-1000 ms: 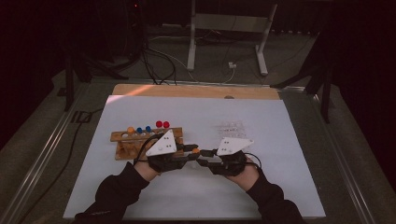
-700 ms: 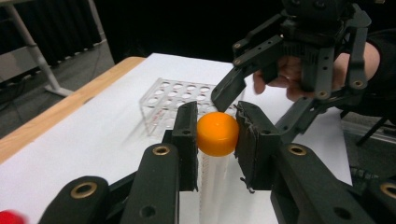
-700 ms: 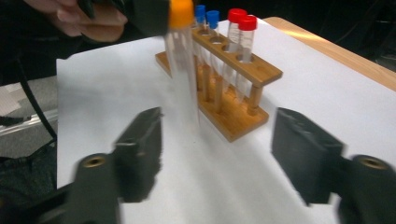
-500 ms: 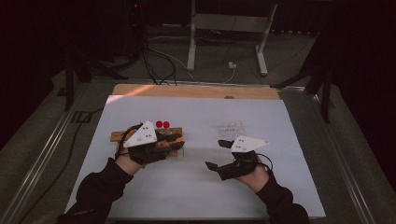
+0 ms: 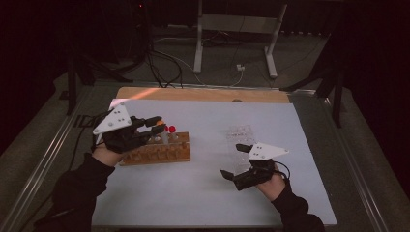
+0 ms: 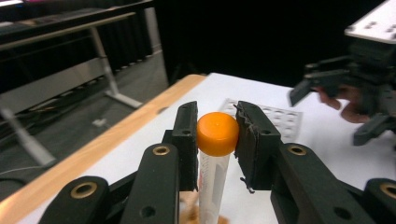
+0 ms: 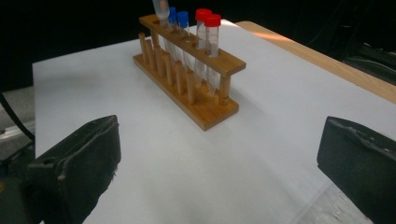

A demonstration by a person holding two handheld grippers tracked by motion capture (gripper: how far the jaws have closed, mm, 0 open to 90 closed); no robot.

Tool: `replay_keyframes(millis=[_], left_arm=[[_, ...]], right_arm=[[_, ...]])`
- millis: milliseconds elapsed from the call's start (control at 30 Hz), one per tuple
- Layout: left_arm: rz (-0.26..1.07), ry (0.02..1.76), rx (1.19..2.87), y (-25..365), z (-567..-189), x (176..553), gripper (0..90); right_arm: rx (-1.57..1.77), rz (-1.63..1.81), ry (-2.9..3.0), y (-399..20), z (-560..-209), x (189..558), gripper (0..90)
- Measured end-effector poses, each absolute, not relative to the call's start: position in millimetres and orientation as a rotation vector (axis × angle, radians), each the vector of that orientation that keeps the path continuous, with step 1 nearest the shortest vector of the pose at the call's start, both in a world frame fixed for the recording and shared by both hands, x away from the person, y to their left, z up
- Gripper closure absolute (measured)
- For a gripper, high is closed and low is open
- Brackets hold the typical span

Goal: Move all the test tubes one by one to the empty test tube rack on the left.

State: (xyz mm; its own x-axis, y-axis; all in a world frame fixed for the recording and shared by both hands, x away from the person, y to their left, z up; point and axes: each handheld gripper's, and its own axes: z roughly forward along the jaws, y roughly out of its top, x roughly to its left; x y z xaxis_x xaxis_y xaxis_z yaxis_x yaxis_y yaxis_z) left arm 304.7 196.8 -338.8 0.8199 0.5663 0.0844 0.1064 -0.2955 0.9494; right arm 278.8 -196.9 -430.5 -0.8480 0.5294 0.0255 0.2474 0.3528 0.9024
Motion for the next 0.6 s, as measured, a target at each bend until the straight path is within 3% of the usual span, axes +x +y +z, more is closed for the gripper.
replay_keyframes(millis=[600], left_arm=[[0.628, 0.723, 1.763, 276, -339, 314, 71.8]], right_arm=[[0.693, 1.5, 2.348, -196, -431, 279, 0.0]])
